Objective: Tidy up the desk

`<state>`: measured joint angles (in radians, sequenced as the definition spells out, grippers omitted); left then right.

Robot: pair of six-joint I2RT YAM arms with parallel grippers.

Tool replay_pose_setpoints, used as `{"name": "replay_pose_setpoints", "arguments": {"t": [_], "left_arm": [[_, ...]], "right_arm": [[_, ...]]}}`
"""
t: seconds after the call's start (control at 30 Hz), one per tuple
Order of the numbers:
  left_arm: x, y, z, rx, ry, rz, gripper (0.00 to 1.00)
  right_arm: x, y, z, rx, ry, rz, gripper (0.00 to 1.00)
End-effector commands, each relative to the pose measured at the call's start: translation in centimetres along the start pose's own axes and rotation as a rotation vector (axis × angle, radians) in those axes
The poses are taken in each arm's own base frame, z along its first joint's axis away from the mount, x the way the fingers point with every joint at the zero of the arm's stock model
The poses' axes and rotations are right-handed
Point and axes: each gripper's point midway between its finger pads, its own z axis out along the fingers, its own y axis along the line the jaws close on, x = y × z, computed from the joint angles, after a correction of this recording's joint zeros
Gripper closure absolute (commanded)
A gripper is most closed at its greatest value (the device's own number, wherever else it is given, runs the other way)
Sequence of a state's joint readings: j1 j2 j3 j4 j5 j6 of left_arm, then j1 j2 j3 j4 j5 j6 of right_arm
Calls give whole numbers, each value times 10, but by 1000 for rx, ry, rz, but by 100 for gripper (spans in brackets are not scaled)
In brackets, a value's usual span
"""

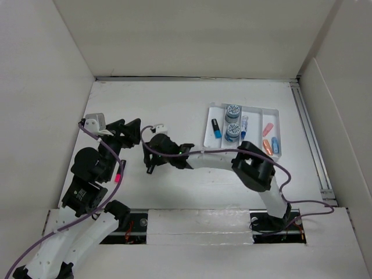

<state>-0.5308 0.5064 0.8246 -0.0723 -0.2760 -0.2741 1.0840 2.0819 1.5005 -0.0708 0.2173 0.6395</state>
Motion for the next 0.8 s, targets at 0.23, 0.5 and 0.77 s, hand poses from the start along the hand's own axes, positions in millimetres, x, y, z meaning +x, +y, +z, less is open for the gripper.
{"name": "replay_pose_setpoints", "arguments": {"t": [0.23, 0.5, 0.77], "left_arm": [[-21, -10, -11, 61, -76, -32, 44], [-27, -9, -16, 62, -98, -40, 44], [-24, -9, -13, 55, -87, -33, 44]], "right_arm": [[17, -18, 30, 230, 15, -125, 26], [32, -68, 22, 463, -15, -241, 49], [40, -118, -13, 516, -12, -249, 89]]}}
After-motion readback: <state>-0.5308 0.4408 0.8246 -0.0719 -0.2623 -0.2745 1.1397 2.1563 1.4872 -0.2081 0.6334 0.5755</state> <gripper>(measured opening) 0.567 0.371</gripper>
